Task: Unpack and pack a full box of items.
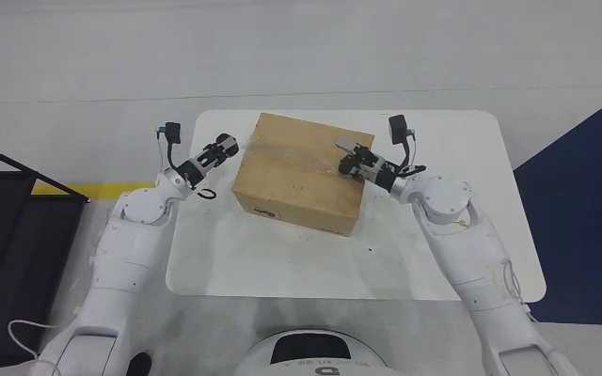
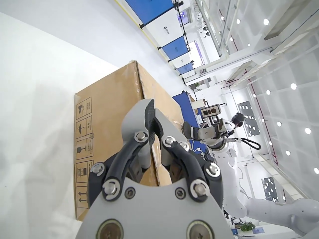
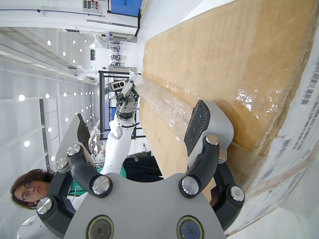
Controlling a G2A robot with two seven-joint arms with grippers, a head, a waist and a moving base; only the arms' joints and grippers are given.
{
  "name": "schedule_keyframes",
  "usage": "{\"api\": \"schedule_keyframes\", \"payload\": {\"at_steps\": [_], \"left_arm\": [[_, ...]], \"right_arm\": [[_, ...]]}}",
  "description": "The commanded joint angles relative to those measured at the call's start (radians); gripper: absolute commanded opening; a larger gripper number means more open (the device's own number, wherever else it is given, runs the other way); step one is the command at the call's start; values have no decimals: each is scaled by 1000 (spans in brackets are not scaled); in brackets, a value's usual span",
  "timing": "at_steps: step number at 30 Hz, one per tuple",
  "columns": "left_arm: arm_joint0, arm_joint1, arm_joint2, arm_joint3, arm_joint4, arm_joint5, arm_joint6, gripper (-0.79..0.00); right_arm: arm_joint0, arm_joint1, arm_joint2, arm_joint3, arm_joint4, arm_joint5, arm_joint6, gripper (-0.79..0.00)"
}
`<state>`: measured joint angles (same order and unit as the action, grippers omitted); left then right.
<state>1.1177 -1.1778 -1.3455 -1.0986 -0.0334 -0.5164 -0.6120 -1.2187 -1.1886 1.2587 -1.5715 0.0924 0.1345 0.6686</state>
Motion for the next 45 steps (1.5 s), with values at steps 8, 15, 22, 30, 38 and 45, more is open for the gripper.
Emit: {"api": "schedule_keyframes", "payload": {"at_steps": [8,15,22,30,38,45], "left_arm": [[8,4,3,5,20,-21,-7,-785],[2,5,13,14,32,-23,-3,-785],[-11,4,26,31,70,-12,22,-785],[-21,0,49,39,70,-18,31,-751],[-28,1,53,55,65,-18,26,-760],[-30,1,54,53,53,-30,28,-773]], "right_arm": [[3,0,-1,7,9,-8,-9,0],[6,1,-4,9,10,-6,-14,0],[8,3,2,6,11,-7,-13,0],[6,6,11,-2,15,-9,-3,0],[6,6,11,-2,15,-9,-3,0],[-7,4,-4,-9,30,-45,2,0]]}}
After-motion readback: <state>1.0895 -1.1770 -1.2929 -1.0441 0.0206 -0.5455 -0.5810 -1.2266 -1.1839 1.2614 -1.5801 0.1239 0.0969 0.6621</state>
